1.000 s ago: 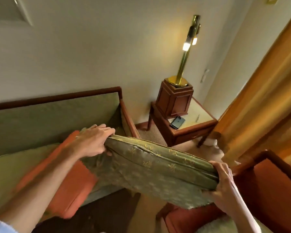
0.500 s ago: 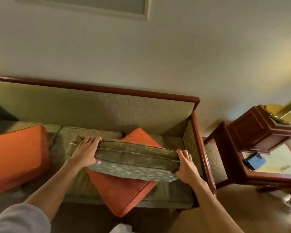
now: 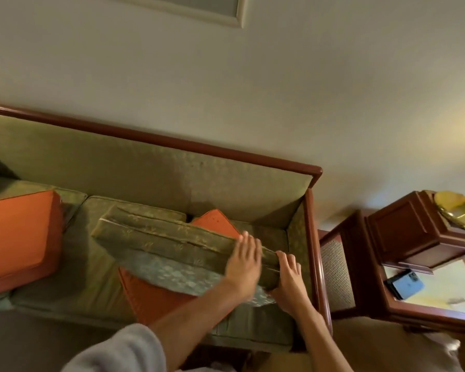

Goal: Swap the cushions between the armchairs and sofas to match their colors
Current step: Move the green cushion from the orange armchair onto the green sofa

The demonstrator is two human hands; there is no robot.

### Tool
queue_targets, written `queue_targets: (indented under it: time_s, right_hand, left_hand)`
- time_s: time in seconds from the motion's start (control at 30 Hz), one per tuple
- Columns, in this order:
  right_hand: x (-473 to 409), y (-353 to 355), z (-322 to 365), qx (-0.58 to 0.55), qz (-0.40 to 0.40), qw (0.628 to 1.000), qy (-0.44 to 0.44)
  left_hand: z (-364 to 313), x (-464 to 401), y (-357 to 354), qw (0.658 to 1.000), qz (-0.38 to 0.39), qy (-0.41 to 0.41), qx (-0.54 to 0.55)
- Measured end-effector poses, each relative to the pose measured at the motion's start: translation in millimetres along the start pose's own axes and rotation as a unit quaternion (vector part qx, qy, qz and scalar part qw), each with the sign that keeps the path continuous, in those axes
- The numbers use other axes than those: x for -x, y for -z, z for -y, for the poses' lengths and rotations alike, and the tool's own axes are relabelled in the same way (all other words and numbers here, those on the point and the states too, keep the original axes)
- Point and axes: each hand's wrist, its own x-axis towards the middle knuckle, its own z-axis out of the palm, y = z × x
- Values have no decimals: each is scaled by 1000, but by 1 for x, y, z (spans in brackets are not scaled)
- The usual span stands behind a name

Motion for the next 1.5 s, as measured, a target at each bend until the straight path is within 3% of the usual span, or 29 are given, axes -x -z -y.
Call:
queue_targets:
  time_s: [0.13,0.27,0.4,0.5,0.57,0.67,0.73,0.83,1.0,1.13,1.2,1.27,1.33,1.5]
  right_hand:
    - [13,3,-20,-26,-30,999,29]
    - [4,38,-4,-62,-20,997,49]
    - [-17,109,71,-53,-68,987,135]
    - [-12,163,142,-90,-88,969,211]
    - [-14,172,178,-101,-78,960,248]
    - [-27,129,199,31,4,963,266]
    - [-33,82,189,104,26,957,271]
    - [-43,58,181,113,18,960,257]
    - [-55,97,126,161,84,968,174]
    - [-50,124,43,199,99,971,91]
    - [-46,118,25,145,92,979,109]
    - [-39,110,27,-36,113,989,83]
    - [-39,102,35,-187,128,972,68]
    - [-45,104,51,-235,102,963,80]
  left_hand:
    - [-60,-26,-9,999,-24,-29,-4]
    - [-42,-19,21,996,-63,-40,51]
    - [24,6,104,974,-123,-99,160]
    - [87,47,159,920,-146,-138,337]
    - [131,69,163,888,-158,-122,413]
    - [181,93,123,870,-187,-72,450]
    - [195,107,94,852,-186,-55,486]
    - [211,123,81,840,-182,-25,511]
    - [257,136,52,789,-188,54,583]
    - [279,137,24,789,-187,109,575]
    - [280,133,28,788,-179,123,575]
    - [282,127,32,792,-167,131,572]
    - [282,127,37,799,-148,121,570]
    - [279,130,66,823,-70,140,546]
